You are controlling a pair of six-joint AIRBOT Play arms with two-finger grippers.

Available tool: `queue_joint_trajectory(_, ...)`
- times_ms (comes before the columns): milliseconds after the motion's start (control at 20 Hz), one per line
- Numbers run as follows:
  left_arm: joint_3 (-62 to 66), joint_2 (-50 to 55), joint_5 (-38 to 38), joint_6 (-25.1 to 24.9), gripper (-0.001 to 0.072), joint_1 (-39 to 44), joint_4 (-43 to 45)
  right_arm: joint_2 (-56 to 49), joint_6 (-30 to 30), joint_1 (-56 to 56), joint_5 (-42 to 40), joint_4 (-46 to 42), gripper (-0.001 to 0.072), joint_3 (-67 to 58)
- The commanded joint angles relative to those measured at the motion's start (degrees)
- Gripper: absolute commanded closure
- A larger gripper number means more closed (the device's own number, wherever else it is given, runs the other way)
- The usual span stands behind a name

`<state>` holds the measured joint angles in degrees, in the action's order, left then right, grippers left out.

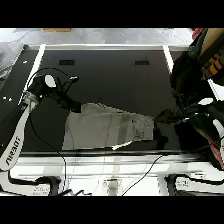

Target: Fold the clothes and pants, and hang the long-sleeved shirts on hangers.

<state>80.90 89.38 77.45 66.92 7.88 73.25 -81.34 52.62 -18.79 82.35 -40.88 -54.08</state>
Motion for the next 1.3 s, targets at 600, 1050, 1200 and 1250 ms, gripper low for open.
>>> queue_joint_trajectory(600, 0.0, 0.0, 0.0, 0.0, 0.0202, 0.1, 0.0, 2.0, 24.4, 7.8, -13.0, -21.3, 0.0021, 1.4)
queue_joint_trajectory(1050, 0.0, 0.0, 0.0, 0.0, 0.0202, 0.1, 0.0, -7.6, 18.6, 7.8, -10.2, -9.7, 0.0094, 1.4)
queue_joint_trajectory(1200, 0.0, 0.0, 0.0, 0.0, 0.0202, 0.1, 0.0, -10.1, 10.1, 7.8, -8.8, -2.4, 0.0096, 1.4)
queue_joint_trajectory(1250, 0.0, 0.0, 0.0, 0.0, 0.0202, 0.1, 0.0, -10.8, 8.9, 7.8, -9.0, -2.5, 0.0097, 1.4)
